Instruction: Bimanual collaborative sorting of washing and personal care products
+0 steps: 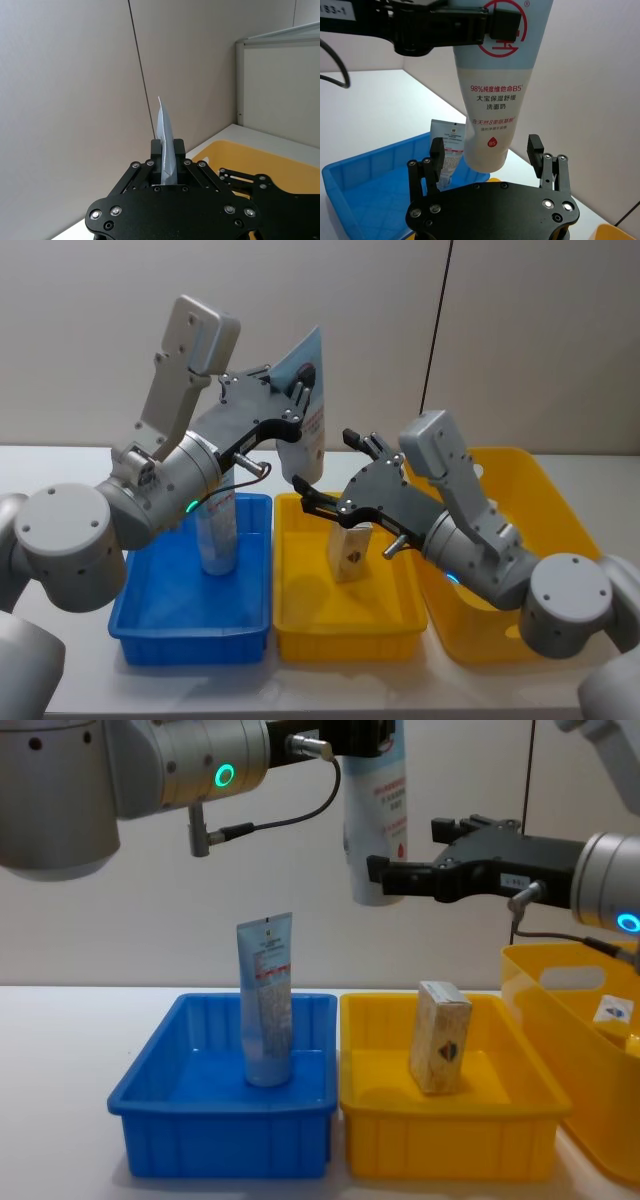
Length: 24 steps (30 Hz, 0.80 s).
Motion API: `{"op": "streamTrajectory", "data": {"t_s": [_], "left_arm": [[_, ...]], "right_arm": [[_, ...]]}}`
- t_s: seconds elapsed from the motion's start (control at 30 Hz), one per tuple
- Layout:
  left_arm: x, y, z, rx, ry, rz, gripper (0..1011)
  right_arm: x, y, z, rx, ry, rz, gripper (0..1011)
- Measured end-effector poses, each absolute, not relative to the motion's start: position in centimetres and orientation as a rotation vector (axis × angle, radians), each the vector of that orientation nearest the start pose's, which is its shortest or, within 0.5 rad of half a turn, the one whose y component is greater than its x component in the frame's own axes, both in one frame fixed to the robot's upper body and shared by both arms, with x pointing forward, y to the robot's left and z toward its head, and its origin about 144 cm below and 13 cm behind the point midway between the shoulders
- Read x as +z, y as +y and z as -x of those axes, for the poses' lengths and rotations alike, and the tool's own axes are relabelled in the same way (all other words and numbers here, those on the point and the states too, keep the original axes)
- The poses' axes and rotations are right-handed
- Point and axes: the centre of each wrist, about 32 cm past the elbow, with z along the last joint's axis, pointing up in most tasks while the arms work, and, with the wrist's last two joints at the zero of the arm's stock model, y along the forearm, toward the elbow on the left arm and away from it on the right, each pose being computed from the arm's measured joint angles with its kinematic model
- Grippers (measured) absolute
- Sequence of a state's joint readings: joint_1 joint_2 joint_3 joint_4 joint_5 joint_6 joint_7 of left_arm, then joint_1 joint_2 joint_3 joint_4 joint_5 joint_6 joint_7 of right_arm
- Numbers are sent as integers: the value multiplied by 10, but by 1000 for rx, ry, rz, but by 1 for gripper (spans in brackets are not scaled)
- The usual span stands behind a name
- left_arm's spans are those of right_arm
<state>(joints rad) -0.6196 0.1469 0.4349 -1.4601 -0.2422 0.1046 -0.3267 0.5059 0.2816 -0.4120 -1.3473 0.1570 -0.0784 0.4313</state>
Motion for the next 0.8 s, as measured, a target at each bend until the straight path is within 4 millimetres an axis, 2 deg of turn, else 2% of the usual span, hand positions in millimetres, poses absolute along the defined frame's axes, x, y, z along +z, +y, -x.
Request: {"op": "streamTrajectory", "data": {"t_s": [0.8], "left_arm": [[1323, 134, -563, 806, -296, 133, 126]], "right_arm": [[1242, -195, -598, -831, -315, 55, 1003]]}}
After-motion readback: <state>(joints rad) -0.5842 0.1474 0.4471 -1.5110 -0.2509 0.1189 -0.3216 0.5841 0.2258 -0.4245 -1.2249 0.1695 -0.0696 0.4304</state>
